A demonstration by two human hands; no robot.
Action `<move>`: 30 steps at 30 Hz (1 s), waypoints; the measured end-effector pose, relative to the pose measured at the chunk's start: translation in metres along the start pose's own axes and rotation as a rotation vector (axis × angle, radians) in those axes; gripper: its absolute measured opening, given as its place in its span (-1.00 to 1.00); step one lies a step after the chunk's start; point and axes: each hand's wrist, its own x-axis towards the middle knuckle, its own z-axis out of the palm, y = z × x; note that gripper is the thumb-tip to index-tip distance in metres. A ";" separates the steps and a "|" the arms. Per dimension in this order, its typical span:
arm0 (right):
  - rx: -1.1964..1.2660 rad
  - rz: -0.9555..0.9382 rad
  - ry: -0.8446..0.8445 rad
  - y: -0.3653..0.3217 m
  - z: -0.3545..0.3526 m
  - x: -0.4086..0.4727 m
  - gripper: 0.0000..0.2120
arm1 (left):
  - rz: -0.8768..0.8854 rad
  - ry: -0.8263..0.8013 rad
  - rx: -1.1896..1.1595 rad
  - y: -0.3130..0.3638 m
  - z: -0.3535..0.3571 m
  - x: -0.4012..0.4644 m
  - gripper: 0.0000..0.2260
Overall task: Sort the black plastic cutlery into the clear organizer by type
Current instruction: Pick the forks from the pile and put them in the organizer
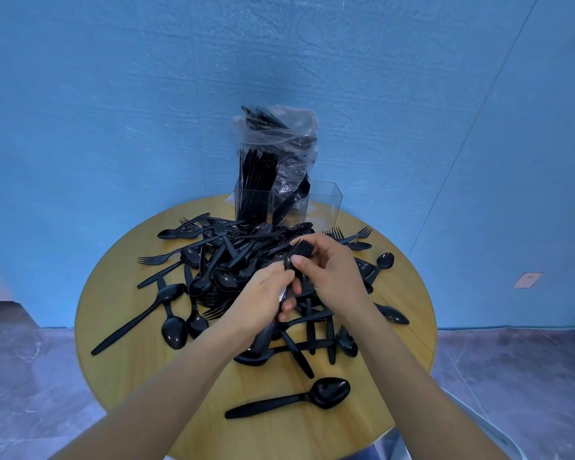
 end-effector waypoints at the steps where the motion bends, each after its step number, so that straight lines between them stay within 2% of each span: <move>1: -0.040 -0.019 0.006 0.000 0.000 -0.001 -0.83 | 0.007 -0.005 0.071 -0.002 0.001 0.000 -0.80; 5: -0.312 -0.157 -0.005 0.003 0.002 -0.008 -0.71 | 0.005 -0.008 0.233 -0.009 0.001 -0.004 -0.81; 8: -0.391 -0.200 -0.042 0.008 0.002 -0.011 -0.67 | -0.011 0.035 0.256 -0.015 -0.006 -0.007 -0.81; 13: -0.449 -0.045 0.152 0.034 -0.018 -0.022 -0.78 | 0.031 0.184 0.197 -0.027 -0.023 -0.014 -0.80; 15: -0.483 0.026 0.174 0.047 -0.020 -0.030 -0.84 | 0.051 0.225 0.185 -0.032 -0.027 -0.015 -0.80; 24: -0.567 0.051 0.103 0.064 -0.006 -0.034 -0.80 | 0.255 0.282 0.326 -0.051 -0.023 -0.014 -0.77; 30: -0.638 0.078 0.014 0.062 -0.007 -0.027 -0.73 | 0.300 0.316 0.357 -0.056 -0.024 -0.014 -0.74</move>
